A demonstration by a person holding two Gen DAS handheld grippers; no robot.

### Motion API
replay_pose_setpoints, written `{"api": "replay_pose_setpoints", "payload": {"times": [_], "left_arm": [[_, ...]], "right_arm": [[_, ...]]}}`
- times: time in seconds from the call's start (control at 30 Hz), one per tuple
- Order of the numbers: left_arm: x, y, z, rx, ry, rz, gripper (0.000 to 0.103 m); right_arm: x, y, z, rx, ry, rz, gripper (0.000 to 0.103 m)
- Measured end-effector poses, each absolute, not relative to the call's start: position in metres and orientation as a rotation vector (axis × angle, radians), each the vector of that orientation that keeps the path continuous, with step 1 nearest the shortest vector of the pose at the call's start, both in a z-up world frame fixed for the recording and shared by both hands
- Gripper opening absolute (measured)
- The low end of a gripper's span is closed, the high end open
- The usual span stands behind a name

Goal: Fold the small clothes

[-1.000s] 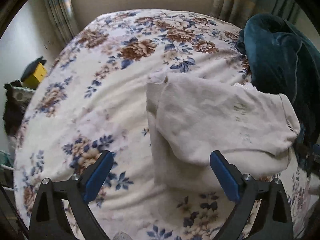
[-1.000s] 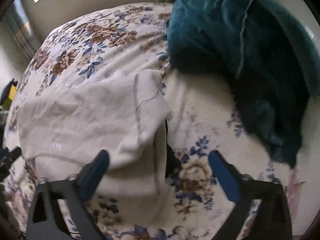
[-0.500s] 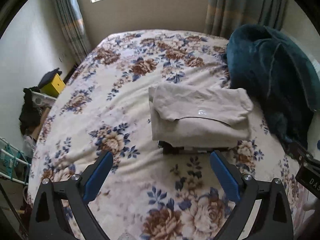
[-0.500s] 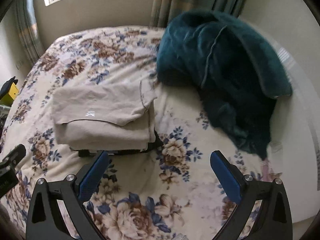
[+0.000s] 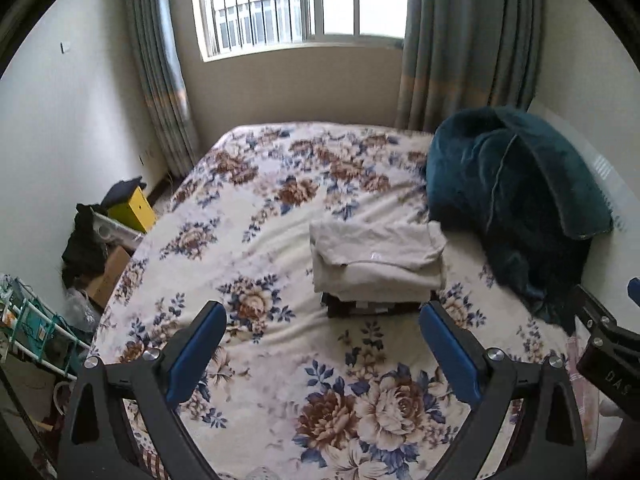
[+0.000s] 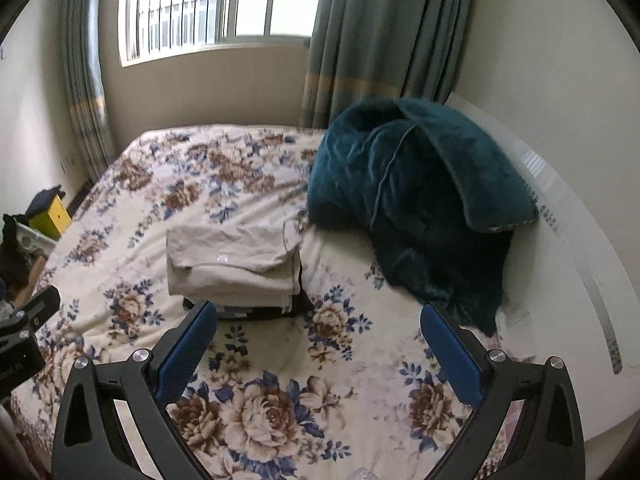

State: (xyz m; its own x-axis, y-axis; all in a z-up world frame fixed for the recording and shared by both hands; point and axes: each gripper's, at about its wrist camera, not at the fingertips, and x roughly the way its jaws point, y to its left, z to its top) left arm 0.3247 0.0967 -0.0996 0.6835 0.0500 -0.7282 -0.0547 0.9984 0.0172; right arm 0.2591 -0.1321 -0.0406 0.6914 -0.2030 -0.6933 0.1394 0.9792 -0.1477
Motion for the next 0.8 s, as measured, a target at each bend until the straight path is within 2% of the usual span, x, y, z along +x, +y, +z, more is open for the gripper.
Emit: {"api": "replay_pose_setpoints", "payload": {"times": [0.37, 0.8], "left_arm": [[0.267, 0.09, -0.05, -0.032, 0.739, 0.037, 0.099], [0.237, 0.085, -0.033, -0.028, 0.709, 0.025, 0.099]], "right_arm": [[0.179, -0.132, 0.043, -0.087, 0.672, -0.136, 0.103], [0.138, -0.138, 0.069, -0.07, 0.652, -0.106, 0.103]]}}
